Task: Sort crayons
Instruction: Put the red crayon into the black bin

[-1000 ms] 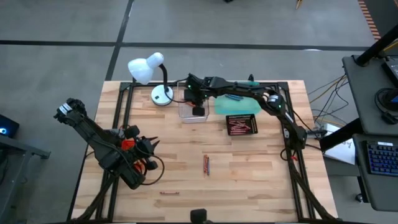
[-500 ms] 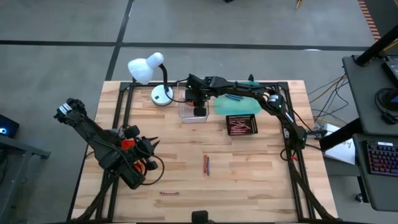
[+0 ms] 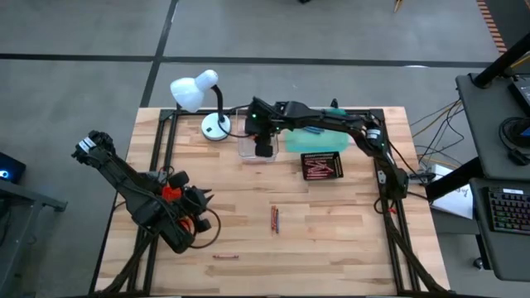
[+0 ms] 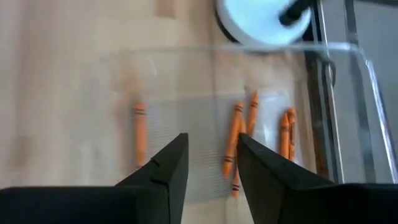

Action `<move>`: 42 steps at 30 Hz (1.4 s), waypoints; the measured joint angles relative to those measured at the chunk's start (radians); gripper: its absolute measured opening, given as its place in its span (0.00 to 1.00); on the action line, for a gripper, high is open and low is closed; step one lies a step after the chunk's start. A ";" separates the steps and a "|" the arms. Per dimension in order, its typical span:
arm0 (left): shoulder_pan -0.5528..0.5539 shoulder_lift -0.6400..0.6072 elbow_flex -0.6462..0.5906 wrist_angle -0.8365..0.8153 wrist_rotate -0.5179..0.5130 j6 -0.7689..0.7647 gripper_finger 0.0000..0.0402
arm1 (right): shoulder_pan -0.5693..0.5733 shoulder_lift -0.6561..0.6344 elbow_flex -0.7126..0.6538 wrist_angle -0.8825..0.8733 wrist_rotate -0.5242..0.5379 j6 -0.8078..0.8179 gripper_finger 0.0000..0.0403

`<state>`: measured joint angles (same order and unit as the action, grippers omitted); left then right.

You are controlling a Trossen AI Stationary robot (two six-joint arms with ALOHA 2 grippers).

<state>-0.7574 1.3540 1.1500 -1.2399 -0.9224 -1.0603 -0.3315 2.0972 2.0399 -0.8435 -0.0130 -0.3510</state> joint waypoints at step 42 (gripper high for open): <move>-0.040 0.478 0.015 0.496 0.548 0.099 0.35 | 0.539 -0.682 -0.674 0.097 -0.051 0.264 0.28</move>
<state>-0.7979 1.8321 1.1651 -0.7443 -0.3748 -0.9617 0.2073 1.4155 1.3664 -0.7465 -0.0640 -0.0867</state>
